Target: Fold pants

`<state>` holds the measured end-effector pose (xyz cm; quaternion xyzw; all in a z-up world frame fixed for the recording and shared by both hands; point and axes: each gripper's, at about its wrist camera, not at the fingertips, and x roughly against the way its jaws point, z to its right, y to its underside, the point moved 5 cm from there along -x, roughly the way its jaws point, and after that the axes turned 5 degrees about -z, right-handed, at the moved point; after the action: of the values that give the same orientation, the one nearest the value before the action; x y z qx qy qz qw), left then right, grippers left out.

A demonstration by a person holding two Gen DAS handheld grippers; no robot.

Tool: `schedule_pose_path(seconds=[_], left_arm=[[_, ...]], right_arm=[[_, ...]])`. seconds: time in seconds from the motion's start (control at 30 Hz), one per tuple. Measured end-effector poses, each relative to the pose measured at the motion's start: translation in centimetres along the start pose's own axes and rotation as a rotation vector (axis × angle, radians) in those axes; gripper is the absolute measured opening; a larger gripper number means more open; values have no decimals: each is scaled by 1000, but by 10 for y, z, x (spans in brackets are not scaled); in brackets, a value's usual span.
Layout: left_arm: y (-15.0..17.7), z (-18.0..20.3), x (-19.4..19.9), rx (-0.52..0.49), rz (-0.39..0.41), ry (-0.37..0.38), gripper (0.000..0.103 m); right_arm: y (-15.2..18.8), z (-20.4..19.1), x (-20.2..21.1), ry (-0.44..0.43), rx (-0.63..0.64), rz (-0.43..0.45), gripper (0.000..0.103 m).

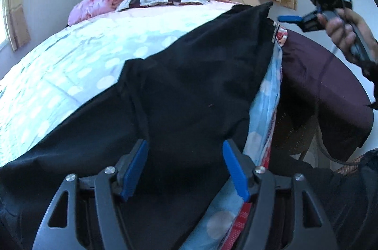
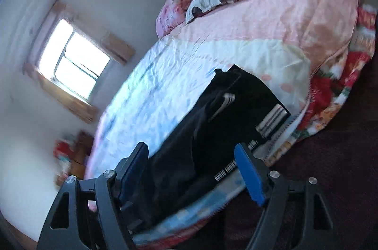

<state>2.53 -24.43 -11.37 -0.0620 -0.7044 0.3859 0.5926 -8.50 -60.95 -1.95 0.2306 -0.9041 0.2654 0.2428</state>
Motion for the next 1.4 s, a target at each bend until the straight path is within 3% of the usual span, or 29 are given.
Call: schedule_pose_path(seconds=[0.07,0.13,0.2,0.23,0.27,0.33,0.5,0.67,0.73,0.8,0.83,0.87,0.9,0.97,1.07,1.13,1.23,1.3,1.4], left_arm=[[1,-1,-3,7,-8,-1,68],[3,-3,-6,25,-17,10,68],[5,-4,-6,37,-17,20,69],[5,-4,-6,39,-18,23,70],[6,-4,-6,38,-18,24,70],[6,-5,-7,37,-19,28,70],[6,-8,-6,55,-13,48,70],[8,-6,-7,33,-18,55,70],[9,-5,-6,21,-21,60,71],[10,-5,-5,15,-26,64,72],[11,-5,-5,13,-27,64,72],[11,-5,-4,11,-25,63,72],[11,-5,-2,12,-20,63,72],[13,-10,0,27,-22,52,72],[16,-21,11,87,-5,74,72],[17,-33,23,104,11,32,72],[18,-51,35,119,23,-24,72],[18,-68,40,137,26,-68,72],[11,-94,43,162,32,-123,72]], right_arm=[[-6,4,-13,-2,-28,-13,77],[-14,10,-24,50,-38,-17,76],[-25,13,-31,79,-30,5,56],[-30,13,-33,99,-16,11,28],[-35,11,-35,90,-7,15,15],[-45,-9,-34,14,47,28,11],[-52,-53,2,-54,200,118,10],[-35,14,1,88,82,54,11],[-26,36,3,104,30,36,11],[-17,47,9,126,15,38,16],[-16,51,11,155,16,40,28],[-15,55,15,188,16,50,47],[-16,60,22,219,5,70,51],[-20,61,33,234,16,107,52],[-27,58,52,340,66,184,52],[-38,38,53,339,137,207,52],[-62,8,33,310,256,169,52],[-72,-6,8,325,351,68,52],[-83,-6,-29,347,382,-50,52]])
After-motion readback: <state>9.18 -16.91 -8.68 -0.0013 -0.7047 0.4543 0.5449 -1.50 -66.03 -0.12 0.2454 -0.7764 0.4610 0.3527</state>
